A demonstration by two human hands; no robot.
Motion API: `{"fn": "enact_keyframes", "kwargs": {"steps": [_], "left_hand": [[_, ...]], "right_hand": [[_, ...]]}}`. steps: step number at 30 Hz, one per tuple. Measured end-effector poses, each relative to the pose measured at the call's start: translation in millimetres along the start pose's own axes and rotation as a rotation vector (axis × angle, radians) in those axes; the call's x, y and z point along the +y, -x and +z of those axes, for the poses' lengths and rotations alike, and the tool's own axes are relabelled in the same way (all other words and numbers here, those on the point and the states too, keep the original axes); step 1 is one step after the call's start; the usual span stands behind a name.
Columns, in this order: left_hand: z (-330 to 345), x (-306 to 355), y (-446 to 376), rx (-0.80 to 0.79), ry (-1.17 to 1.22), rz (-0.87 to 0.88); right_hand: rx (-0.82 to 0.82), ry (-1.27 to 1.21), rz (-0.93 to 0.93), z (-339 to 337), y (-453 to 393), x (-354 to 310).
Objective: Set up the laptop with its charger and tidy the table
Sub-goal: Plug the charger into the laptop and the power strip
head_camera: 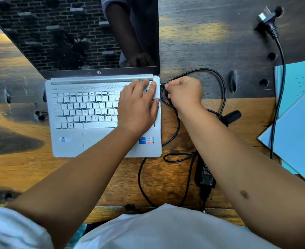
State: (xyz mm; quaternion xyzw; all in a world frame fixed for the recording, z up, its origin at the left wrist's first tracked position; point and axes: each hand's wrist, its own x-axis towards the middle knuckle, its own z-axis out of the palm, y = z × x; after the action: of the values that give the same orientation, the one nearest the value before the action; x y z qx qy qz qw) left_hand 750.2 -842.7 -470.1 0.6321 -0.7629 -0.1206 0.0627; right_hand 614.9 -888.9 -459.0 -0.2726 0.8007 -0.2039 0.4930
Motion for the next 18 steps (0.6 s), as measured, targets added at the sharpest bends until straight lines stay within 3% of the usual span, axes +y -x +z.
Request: {"fn": "enact_keyframes", "kwargs": {"steps": [13,16,18], "left_hand": [[-5.2,4.6,2.1,-0.137,-0.103,-0.069],[-8.3,5.4,3.4,-0.167,-0.121,-0.049],[-12.3,5.2,4.2,-0.204,-0.152,-0.024]], "right_hand": [[-0.029,-0.158,0.081,3.0,8.5,-5.8],[-0.108,-0.036,-0.016,-7.5,11.2,-7.1],[-0.182,0.214,-0.177,-17.7,12.4,-7.5]]}}
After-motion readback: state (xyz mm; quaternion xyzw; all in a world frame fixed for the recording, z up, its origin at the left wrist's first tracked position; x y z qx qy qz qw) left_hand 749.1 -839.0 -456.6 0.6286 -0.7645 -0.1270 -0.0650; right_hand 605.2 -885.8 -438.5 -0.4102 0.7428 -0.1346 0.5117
